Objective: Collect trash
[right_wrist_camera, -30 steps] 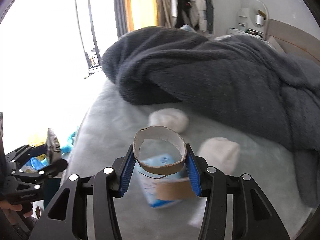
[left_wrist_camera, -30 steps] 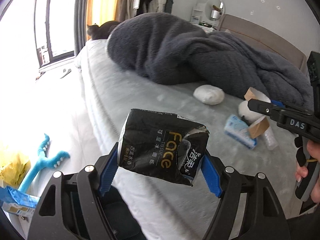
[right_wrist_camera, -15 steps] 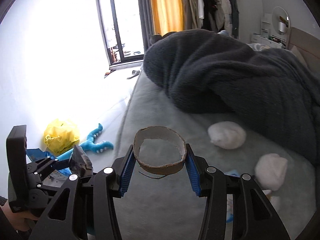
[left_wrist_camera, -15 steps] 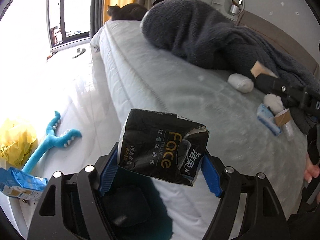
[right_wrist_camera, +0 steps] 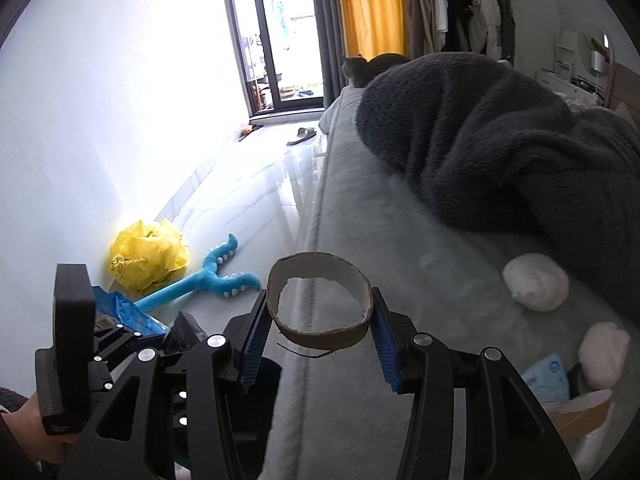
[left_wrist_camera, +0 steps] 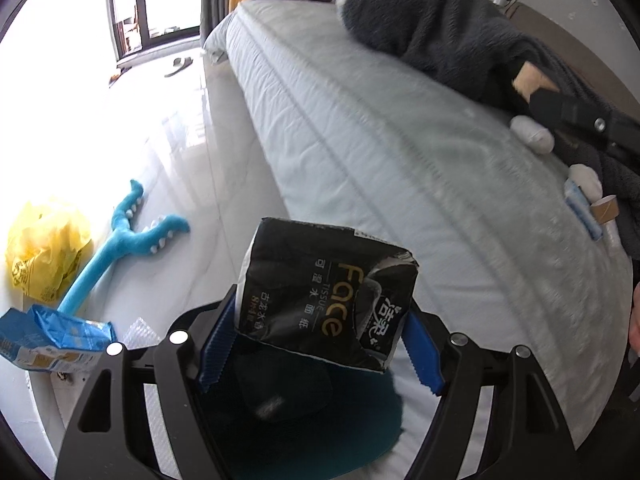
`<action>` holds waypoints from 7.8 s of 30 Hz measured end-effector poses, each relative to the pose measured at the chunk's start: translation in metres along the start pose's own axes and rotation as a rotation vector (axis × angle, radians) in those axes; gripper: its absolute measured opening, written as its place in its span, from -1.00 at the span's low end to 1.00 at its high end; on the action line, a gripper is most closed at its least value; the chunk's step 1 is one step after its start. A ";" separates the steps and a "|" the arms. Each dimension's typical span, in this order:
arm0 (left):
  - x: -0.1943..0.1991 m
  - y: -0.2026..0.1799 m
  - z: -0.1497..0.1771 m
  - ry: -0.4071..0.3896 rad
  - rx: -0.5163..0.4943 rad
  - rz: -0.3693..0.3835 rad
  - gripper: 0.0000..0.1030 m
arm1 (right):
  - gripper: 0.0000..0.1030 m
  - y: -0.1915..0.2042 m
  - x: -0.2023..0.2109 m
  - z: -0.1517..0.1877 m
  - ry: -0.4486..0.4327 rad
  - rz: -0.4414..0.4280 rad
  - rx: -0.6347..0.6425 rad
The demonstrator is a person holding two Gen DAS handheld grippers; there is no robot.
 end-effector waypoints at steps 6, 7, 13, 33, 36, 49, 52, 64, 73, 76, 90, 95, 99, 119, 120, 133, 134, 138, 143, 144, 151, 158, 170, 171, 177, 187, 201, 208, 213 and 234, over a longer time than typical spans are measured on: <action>-0.005 0.024 0.010 0.062 0.045 -0.002 0.49 | -0.05 0.030 -0.018 0.005 0.045 -0.050 0.021; -0.006 0.026 0.012 0.070 0.051 -0.003 0.49 | -0.05 0.035 -0.021 0.006 0.054 -0.057 0.024; -0.015 0.042 0.028 0.155 0.080 -0.003 0.50 | -0.05 0.059 -0.040 0.017 0.119 -0.090 0.040; -0.005 0.108 0.046 0.187 0.187 -0.006 0.72 | -0.05 0.104 -0.110 0.067 0.332 -0.122 0.058; 0.003 0.119 0.043 0.149 0.205 -0.002 0.72 | -0.05 0.108 -0.119 0.077 0.366 -0.117 0.070; 0.041 0.154 0.019 -0.044 0.226 -0.025 0.80 | -0.03 0.128 -0.156 0.127 0.515 -0.107 0.131; 0.050 0.152 0.013 -0.097 0.219 -0.007 0.81 | -0.03 0.133 -0.161 0.137 0.550 -0.113 0.150; 0.106 0.135 -0.027 -0.362 0.190 0.042 0.81 | 0.14 0.144 -0.161 0.155 0.622 -0.128 0.207; 0.138 0.109 -0.051 -0.499 0.169 0.058 0.81 | 0.36 0.139 -0.134 0.132 0.562 -0.158 0.188; 0.146 0.094 -0.056 -0.534 0.148 0.060 0.81 | 0.37 0.137 -0.117 0.116 0.508 -0.188 0.168; 0.165 0.044 -0.077 -0.617 0.133 0.076 0.81 | 0.55 0.094 -0.034 0.046 0.194 -0.212 0.165; 0.159 0.020 -0.082 -0.608 0.128 0.102 0.82 | 0.55 0.057 -0.013 0.036 0.141 -0.153 0.140; 0.156 -0.005 -0.086 -0.603 0.099 0.128 0.83 | 0.55 0.032 0.002 0.032 0.109 -0.095 0.138; 0.119 -0.104 -0.089 -0.556 -0.060 0.213 0.83 | 0.55 -0.094 0.067 0.036 0.014 0.176 0.041; 0.118 -0.109 -0.089 -0.551 -0.069 0.223 0.83 | 0.55 -0.098 0.070 0.037 0.013 0.184 0.039; 0.097 -0.160 -0.092 -0.529 -0.235 0.317 0.83 | 0.55 -0.147 0.079 0.054 0.033 0.284 0.025; 0.095 -0.162 -0.092 -0.527 -0.239 0.318 0.83 | 0.55 -0.149 0.079 0.055 0.034 0.290 0.025; 0.085 -0.170 -0.096 -0.514 -0.266 0.323 0.83 | 0.55 -0.155 0.081 0.058 0.040 0.298 0.018; 0.074 -0.179 -0.097 -0.485 -0.256 0.341 0.83 | 0.55 -0.161 0.082 0.063 0.048 0.301 0.019; 0.072 -0.181 -0.096 -0.477 -0.254 0.346 0.83 | 0.55 -0.163 0.082 0.064 0.049 0.298 0.011; 0.056 -0.194 -0.090 -0.428 -0.274 0.337 0.83 | 0.21 -0.183 0.085 0.069 0.057 0.288 -0.056; 0.042 -0.206 -0.085 -0.379 -0.285 0.344 0.83 | -0.20 -0.185 0.090 0.071 0.045 0.259 -0.069; 0.027 -0.215 -0.085 -0.345 -0.273 0.342 0.83 | -0.12 -0.189 0.096 0.082 0.067 0.185 -0.075; 0.026 -0.217 -0.085 -0.344 -0.272 0.343 0.83 | -0.12 -0.189 0.096 0.083 0.069 0.180 -0.073; 0.020 -0.226 -0.085 -0.336 -0.288 0.349 0.83 | -0.36 -0.186 0.100 0.085 0.062 0.158 -0.060; 0.008 -0.238 -0.081 -0.316 -0.299 0.371 0.83 | -0.59 -0.199 0.117 0.083 0.022 0.092 -0.143; 0.000 -0.250 -0.077 -0.311 -0.346 0.364 0.83 | -0.90 -0.184 0.105 0.101 0.096 0.010 -0.102; -0.008 -0.256 -0.077 -0.283 -0.361 0.439 0.86 | -0.93 -0.203 0.129 0.094 0.001 -0.052 -0.230; -0.019 -0.277 -0.063 -0.235 -0.440 0.442 0.86 | -0.93 -0.218 0.149 0.091 -0.074 -0.123 -0.339; -0.050 -0.301 -0.046 -0.151 -0.538 0.360 0.64 | -0.93 -0.261 0.209 0.099 -0.255 -0.239 -0.540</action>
Point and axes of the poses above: each gripper's, at about its wrist camera, not at the fingertips, and x roughly against the way its jaws point, y to its left, z to its underside, the point moved 3 cm from there along -x, roughly the way its jaws point, and after that the axes turned 6 degrees about -y, right-handed, at the moved point
